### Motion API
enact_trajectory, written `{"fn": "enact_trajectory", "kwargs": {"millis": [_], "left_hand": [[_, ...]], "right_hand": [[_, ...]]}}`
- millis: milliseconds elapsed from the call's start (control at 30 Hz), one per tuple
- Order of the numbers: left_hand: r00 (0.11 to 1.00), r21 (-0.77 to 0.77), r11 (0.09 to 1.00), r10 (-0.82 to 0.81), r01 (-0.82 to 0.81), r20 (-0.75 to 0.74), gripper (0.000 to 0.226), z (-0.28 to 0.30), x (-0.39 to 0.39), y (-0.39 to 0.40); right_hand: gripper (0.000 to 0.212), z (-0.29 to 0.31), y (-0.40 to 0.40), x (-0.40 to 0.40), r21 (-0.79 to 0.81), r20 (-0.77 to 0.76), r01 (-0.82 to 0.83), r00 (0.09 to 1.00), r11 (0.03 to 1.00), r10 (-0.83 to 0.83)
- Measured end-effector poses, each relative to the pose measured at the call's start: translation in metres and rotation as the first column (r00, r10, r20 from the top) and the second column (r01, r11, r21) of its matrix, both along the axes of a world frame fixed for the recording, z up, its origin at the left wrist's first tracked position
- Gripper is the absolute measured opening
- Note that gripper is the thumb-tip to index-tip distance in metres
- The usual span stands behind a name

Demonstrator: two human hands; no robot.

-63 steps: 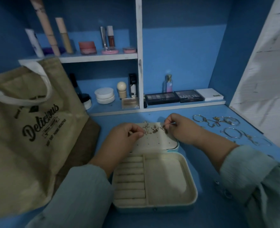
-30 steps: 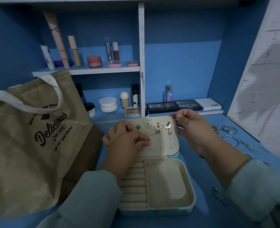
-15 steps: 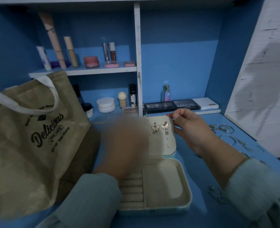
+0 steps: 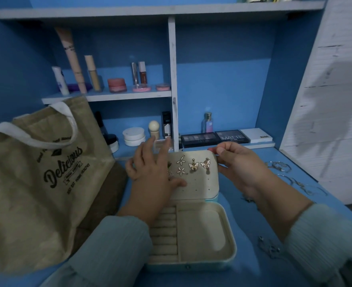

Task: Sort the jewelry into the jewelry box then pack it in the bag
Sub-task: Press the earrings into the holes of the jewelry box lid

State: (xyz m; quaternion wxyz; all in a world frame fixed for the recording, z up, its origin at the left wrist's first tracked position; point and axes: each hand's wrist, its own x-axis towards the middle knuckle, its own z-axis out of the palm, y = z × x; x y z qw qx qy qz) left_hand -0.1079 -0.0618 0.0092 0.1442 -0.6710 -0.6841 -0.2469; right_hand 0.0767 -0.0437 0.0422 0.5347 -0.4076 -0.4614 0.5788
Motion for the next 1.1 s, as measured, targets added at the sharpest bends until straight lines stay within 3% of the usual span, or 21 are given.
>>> {"fn": "enact_trajectory", "kwargs": {"millis": [67,233,333,533,667,833,1100], "left_hand": [[0.999,-0.029,0.999,-0.035,0.035,-0.002,0.096,0.004,0.003,-0.005],[0.995,0.314,0.949,0.013,0.019,-0.100,0.083,-0.002,-0.002,-0.012],[0.989,0.378,0.924,-0.006,0.062,-0.146,0.073,-0.003,0.001,-0.024],[0.958,0.457,0.879,0.000,0.136,-0.286,0.046,-0.016,0.001,-0.049],[0.945,0.549,0.822,0.040,0.153,-0.324,0.033,-0.025,0.002,-0.053],[0.935,0.630,0.766,0.121,0.126,-0.334,0.031,-0.034,0.003,-0.054],[0.942,0.622,0.775,0.120,0.108,-0.314,0.039,-0.037,0.004,-0.052]], "right_hand": [[0.022,0.002,-0.001,0.003,-0.017,-0.019,-0.038,0.999,0.999,0.038],[0.019,0.010,-0.007,0.011,-0.064,-0.036,-0.142,0.989,0.988,0.140],[0.015,0.015,-0.009,0.014,-0.121,-0.044,-0.214,0.977,0.969,0.210],[0.013,0.016,-0.007,0.010,-0.202,0.158,-0.311,0.926,0.929,0.344],[0.010,0.015,-0.007,0.002,-0.213,0.313,-0.396,0.839,0.893,0.446],[0.012,0.012,-0.005,-0.013,-0.277,0.413,-0.438,0.749,0.855,0.518],[0.014,0.005,-0.003,-0.028,-0.330,0.461,-0.430,0.704,0.841,0.540]]}}
